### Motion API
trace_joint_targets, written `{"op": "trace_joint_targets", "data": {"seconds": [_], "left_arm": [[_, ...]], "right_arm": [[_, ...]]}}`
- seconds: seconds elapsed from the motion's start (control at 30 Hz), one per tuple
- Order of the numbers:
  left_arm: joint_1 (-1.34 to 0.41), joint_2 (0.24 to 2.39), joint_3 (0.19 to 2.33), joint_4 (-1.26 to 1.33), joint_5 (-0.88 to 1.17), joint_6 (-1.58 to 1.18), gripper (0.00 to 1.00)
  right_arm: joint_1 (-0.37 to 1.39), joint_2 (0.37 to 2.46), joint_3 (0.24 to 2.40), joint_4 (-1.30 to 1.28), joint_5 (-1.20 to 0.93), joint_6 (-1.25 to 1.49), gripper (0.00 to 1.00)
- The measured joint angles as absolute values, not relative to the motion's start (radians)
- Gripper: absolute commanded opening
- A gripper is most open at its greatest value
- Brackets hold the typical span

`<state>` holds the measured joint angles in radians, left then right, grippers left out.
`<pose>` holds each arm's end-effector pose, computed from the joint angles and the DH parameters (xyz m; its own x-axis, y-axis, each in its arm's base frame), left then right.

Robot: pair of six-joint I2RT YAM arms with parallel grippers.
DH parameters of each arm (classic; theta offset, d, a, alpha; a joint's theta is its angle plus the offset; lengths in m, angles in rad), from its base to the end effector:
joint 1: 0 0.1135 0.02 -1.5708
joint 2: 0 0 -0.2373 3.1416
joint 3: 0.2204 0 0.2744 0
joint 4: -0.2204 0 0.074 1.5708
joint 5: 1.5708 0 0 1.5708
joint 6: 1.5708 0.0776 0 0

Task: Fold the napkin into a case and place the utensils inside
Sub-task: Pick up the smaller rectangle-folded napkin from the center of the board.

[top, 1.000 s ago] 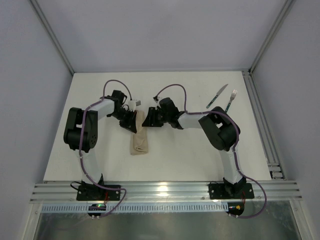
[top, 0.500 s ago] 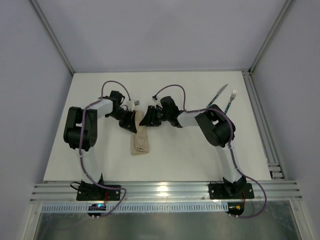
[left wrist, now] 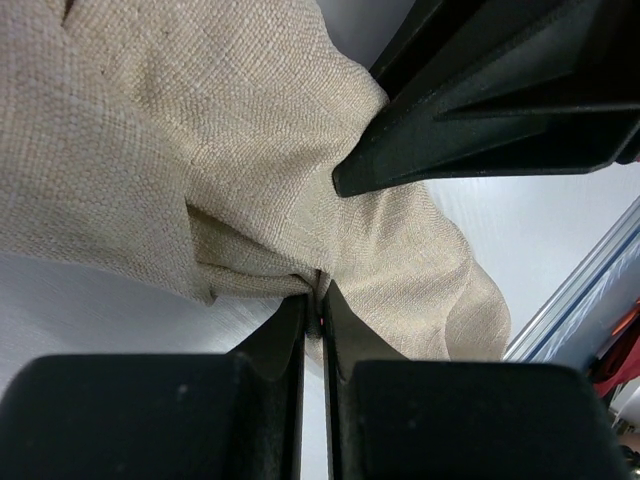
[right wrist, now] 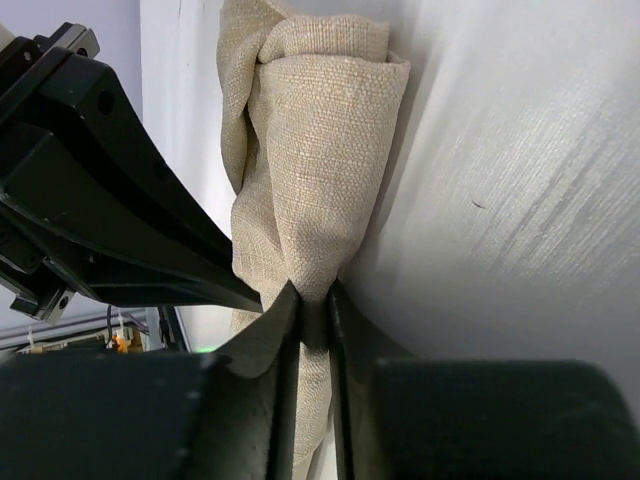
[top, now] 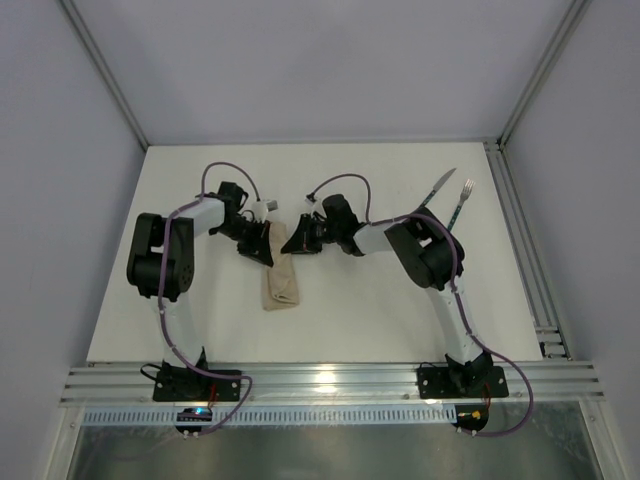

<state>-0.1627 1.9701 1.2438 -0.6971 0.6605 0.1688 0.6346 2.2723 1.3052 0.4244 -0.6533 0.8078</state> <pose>0.3595 -0.1073 0.0653 -0.9258 0.2864 -0.2467 0.3777 0.7269 -0.5736 0.3672 0.3289 0.0383 -0.9306 0.0276 -0.3649 -0.3144 0.4500 0.8359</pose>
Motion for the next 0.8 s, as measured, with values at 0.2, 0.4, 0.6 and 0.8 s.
{"op": "trace_joint_targets", "data": {"seconds": [0.2, 0.4, 0.6, 0.8], "left_arm": [[-0.161, 1.970, 1.244, -0.698, 0.663, 0.169, 0.08], [-0.155, 1.967, 1.251, -0.727, 0.675, 0.198, 0.33], [-0.137, 1.938, 1.270, -0.793, 0.650, 0.245, 0.37], [-0.089, 1.858, 1.308, -0.841, 0.632, 0.271, 0.37]], "right_arm": [[0.633, 2.278, 1.306, 0.431, -0.658, 0.819, 0.04], [0.636, 2.237, 1.289, 0.375, -0.620, 0.759, 0.03], [0.639, 2.139, 1.273, 0.222, -0.543, 0.627, 0.04], [0.633, 2.068, 1.273, 0.106, -0.495, 0.515, 0.03]]}}
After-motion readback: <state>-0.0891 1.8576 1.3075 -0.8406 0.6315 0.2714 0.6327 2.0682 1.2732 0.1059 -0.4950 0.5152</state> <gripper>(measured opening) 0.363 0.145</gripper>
